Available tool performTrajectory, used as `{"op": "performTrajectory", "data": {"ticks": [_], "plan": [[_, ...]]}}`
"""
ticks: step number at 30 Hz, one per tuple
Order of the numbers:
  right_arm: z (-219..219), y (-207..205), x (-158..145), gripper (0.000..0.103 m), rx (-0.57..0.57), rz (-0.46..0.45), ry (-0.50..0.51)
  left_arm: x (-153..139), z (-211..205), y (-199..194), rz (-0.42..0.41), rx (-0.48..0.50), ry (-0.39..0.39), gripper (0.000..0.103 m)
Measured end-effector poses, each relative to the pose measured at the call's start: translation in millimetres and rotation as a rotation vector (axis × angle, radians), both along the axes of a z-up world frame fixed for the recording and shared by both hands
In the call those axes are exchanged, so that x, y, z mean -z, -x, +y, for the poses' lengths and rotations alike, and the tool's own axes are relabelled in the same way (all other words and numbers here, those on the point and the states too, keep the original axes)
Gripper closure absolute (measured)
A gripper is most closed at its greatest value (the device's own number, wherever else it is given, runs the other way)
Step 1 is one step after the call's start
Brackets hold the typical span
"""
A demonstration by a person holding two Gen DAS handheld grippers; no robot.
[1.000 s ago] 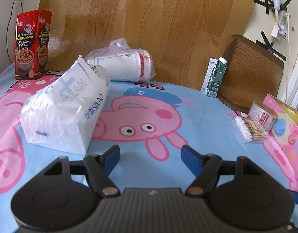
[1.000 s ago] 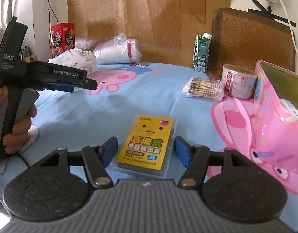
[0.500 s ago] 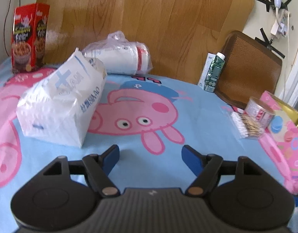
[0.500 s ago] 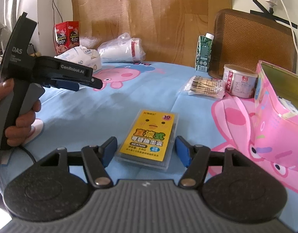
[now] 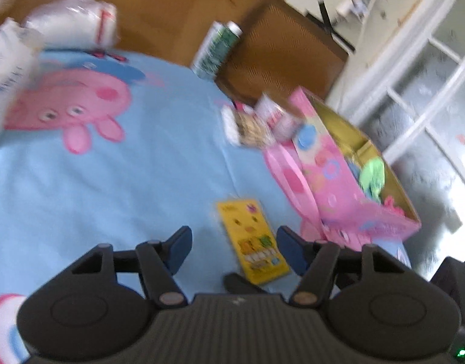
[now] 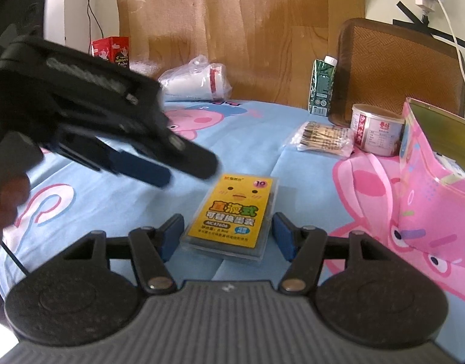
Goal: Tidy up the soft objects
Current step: 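Grasp the yellow card pack with the left gripper, then carry the yellow card pack into the pink tin and open the left gripper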
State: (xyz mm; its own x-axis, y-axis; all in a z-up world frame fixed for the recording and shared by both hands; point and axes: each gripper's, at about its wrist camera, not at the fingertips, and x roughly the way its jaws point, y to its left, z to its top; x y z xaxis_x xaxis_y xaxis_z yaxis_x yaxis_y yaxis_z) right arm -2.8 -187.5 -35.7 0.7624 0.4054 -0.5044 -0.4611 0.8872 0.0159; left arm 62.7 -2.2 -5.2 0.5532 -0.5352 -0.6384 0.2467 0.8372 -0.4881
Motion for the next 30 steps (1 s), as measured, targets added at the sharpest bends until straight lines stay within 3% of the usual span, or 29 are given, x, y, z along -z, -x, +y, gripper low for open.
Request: {"op": "performTrajectory", "data": {"ticks": [4, 8, 14, 20, 26, 30], "plan": [[-2.0, 1.5, 0.0, 0.037, -0.006, 0.003, -0.014, 4.7, -17.3, 0.0, 0.005, 0.019, -0.023, 0.055], [-5.9, 3.3, -3.5, 0.037, 0.016, -0.017, -0.031, -3.1, -29.7, 2.8, -0.018, 0.016, -0.043, 0.055], [-31.0, 4.6, -29.3, 0.037, 0.085, -0.124, -0.056, -51.4, -59.0, -3.8, -0.138, 0.080, -0.041, 0.055], [-82.8, -1.8, -57.0, 0.037, 0.229, -0.234, -0.068, -91.9, -125.9, -25.4, -0.253, 0.216, -0.036, 0.055], [-139.5, -11.8, -57.0, 0.038, 0.376, -0.250, -0.072, -88.3, -201.0, -52.1, -0.263, 0.324, -0.042, 0.055], [-162.2, -28.5, -46.2, 0.039, 0.459, -0.243, -0.037, -77.8, -236.4, -66.7, -0.251, 0.331, -0.089, 0.053]]}}
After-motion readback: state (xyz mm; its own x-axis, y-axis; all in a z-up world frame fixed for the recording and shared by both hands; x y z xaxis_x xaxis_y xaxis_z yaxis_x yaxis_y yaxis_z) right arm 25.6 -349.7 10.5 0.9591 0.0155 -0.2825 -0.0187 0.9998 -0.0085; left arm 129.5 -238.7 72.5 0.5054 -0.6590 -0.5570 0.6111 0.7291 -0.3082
